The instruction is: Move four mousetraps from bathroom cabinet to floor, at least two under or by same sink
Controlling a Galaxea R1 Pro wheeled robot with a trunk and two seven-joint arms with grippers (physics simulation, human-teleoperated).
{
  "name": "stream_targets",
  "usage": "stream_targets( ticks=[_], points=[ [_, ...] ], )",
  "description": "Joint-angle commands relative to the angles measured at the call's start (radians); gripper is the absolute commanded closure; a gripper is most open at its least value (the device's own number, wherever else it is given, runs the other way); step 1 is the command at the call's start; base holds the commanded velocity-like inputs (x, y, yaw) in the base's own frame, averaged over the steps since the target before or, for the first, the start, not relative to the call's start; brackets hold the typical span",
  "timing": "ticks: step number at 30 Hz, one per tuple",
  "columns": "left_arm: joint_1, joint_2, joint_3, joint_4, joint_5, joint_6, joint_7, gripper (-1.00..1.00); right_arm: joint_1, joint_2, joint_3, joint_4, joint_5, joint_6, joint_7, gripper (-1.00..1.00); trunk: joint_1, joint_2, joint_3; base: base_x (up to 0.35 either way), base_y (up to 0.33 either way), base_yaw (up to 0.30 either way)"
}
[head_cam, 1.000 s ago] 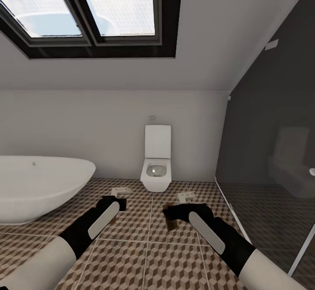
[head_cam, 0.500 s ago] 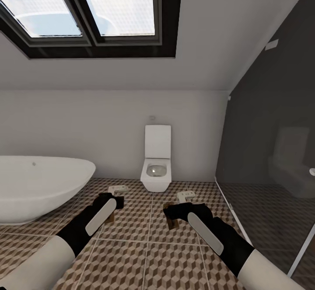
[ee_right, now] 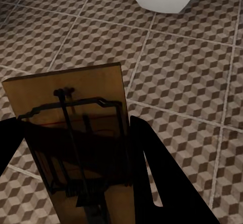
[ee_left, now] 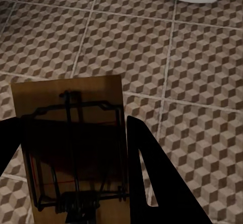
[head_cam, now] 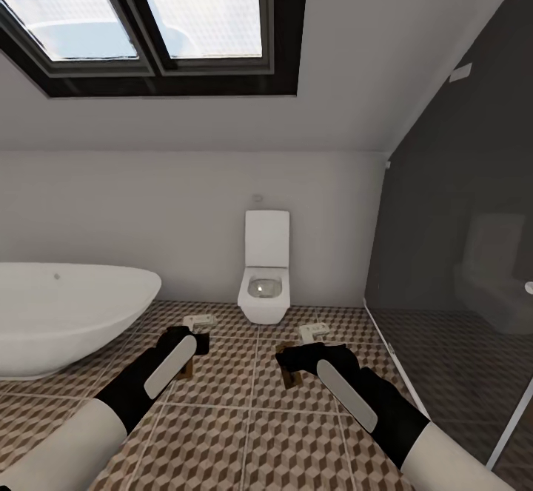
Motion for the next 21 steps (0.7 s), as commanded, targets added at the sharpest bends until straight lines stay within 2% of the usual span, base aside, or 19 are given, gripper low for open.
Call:
stream_targets(
  ticks=[1, 21],
  points=[
    [-0.001, 0.001, -0.004, -0.001, 0.006, 0.002, 0.010, 1.00, -0.001, -0.001, 0.003, -0.001, -0.013, -0.001, -0.010, 1.00, 0.004, -0.008, -0.005, 0.000, 0.000, 0.000],
    [-0.001, -0.004, -0.005, 0.009, 0.002, 0.003, 0.012, 1.00, 0.000, -0.005, 0.004, -0.004, -0.014, -0.002, -0.010, 1.00, 0.081, -0.148, -0.067, 0.000, 0.000, 0.000]
  ],
)
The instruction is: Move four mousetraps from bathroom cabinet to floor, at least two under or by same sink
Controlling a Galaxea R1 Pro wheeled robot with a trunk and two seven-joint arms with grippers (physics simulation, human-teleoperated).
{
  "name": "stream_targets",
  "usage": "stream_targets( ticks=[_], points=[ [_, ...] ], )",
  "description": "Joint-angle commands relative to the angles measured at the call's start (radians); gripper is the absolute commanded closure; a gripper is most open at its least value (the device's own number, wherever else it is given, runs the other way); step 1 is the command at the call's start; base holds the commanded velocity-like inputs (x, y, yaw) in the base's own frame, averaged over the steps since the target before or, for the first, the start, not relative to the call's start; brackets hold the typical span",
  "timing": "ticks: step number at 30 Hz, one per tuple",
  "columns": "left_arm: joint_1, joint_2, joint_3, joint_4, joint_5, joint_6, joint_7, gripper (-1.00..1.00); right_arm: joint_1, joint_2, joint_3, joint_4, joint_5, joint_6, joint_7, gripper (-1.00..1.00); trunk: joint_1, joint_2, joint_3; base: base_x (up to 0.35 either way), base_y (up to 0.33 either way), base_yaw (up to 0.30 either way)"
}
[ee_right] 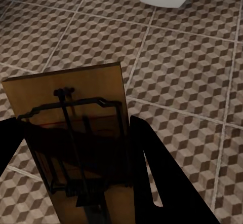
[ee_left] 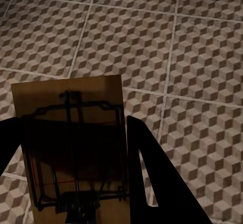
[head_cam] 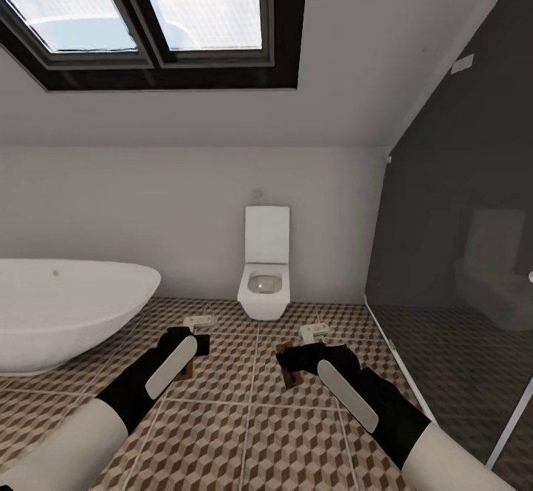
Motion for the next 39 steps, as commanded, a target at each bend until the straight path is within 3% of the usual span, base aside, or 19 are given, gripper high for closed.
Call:
stream_targets(
  ticks=[1, 39],
  points=[
    [-0.001, 0.001, -0.004, -0.001, 0.006, 0.002, 0.011, 1.00, -0.001, -0.001, 0.003, -0.002, -0.013, -0.001, -0.010, 1.00, 0.004, -0.008, -0.004, 0.000, 0.000, 0.000],
    [-0.001, -0.001, -0.005, -0.002, 0.000, -0.002, 0.011, 1.00, -0.001, -0.004, 0.004, -0.005, -0.013, -0.001, -0.009, 1.00, 0.150, -0.274, -0.124, 0.000, 0.000, 0.000]
  ],
)
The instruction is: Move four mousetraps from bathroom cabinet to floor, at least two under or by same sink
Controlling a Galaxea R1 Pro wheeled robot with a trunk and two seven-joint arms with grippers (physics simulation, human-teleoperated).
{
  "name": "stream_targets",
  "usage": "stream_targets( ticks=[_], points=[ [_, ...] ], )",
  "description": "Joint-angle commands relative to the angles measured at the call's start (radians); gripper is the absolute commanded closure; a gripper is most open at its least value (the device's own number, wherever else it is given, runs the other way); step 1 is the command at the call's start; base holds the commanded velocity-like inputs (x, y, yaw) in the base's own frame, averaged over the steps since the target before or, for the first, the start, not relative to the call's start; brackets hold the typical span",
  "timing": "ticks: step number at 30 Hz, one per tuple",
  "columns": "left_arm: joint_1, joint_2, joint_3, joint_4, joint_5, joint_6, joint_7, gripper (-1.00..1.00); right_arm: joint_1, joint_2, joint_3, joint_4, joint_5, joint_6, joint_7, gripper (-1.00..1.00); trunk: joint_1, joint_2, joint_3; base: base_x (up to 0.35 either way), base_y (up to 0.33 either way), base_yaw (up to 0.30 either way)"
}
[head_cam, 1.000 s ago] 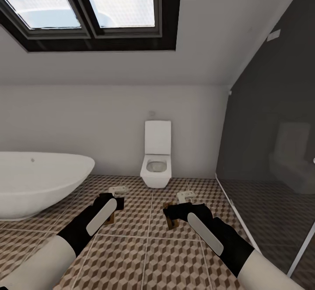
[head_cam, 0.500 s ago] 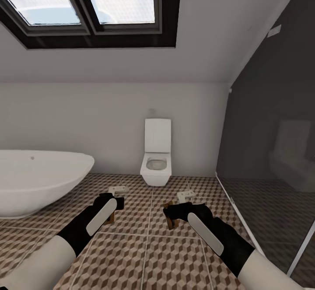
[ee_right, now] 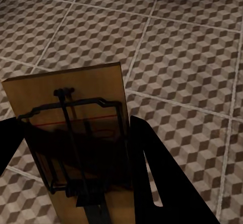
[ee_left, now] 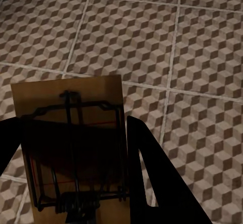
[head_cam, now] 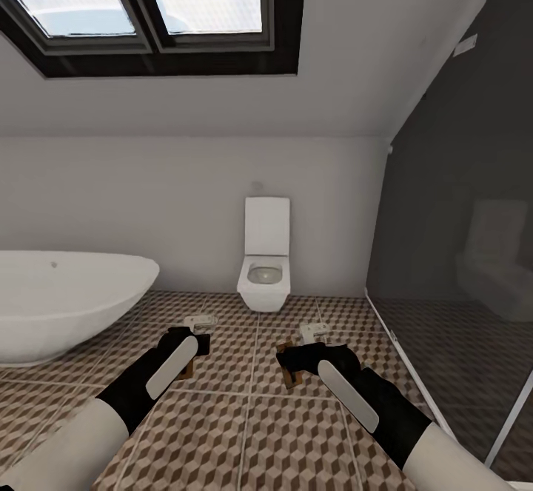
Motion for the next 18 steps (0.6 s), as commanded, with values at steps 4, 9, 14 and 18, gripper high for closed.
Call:
stream_targets(
  ticks=[4, 9, 14, 18],
  points=[
    [-0.001, 0.001, -0.004, -0.003, 0.006, 0.002, 0.010, 1.00, -0.001, 0.000, 0.003, -0.002, -0.013, -0.001, -0.010, 1.00, 0.015, -0.029, -0.014, 0.000, 0.000, 0.000],
    [-0.001, 0.001, -0.004, -0.007, 0.006, 0.002, 0.010, 1.00, -0.001, 0.000, 0.004, -0.008, -0.013, -0.001, -0.010, 1.00, 0.035, -0.064, -0.029, 0.000, 0.000, 0.000],
    [-0.001, 0.001, -0.005, -0.009, 0.005, 0.001, 0.010, 1.00, -0.001, -0.001, 0.004, -0.013, -0.013, -0.001, -0.010, 1.00, 0.054, -0.099, -0.045, 0.000, 0.000, 0.000],
    [-0.001, 0.001, -0.006, -0.010, 0.005, 0.000, 0.011, 1.00, -0.001, -0.001, 0.005, -0.019, -0.013, -0.001, -0.010, 1.00, 0.069, -0.127, -0.058, 0.000, 0.000, 0.000]
  ],
)
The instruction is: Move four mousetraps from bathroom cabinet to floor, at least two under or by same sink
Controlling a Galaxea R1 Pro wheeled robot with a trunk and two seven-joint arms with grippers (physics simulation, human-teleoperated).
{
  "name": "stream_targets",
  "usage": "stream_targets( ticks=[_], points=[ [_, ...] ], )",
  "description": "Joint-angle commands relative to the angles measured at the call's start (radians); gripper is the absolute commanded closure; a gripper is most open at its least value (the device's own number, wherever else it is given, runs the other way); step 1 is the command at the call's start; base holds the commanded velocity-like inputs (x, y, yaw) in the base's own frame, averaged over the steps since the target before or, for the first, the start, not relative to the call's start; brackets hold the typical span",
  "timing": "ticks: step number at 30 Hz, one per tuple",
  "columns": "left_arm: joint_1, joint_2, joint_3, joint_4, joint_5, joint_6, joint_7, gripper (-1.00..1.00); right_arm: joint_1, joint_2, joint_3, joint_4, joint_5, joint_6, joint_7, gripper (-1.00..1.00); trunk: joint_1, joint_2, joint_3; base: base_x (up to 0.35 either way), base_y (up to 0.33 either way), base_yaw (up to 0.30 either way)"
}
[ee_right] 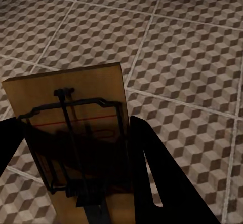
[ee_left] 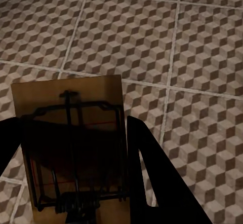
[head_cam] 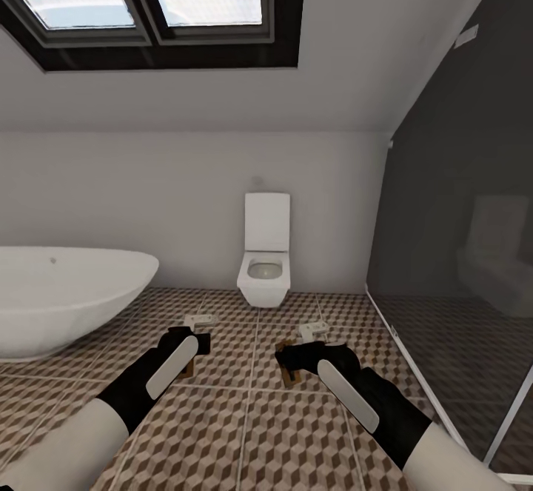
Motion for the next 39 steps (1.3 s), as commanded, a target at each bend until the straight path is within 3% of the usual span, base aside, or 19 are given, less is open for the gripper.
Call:
stream_targets(
  ticks=[1, 39],
  points=[
    [-0.001, 0.001, -0.004, -0.002, 0.006, 0.002, 0.011, 1.00, -0.002, -0.001, 0.003, -0.002, -0.013, -0.001, -0.010, 1.00, 0.004, -0.008, -0.004, 0.000, 0.000, 0.000],
    [-0.001, 0.000, -0.005, -0.002, 0.006, 0.001, 0.015, 1.00, -0.001, 0.000, 0.003, -0.012, -0.013, -0.001, -0.010, 1.00, 0.150, -0.274, -0.123, 0.000, 0.000, 0.000]
  ],
)
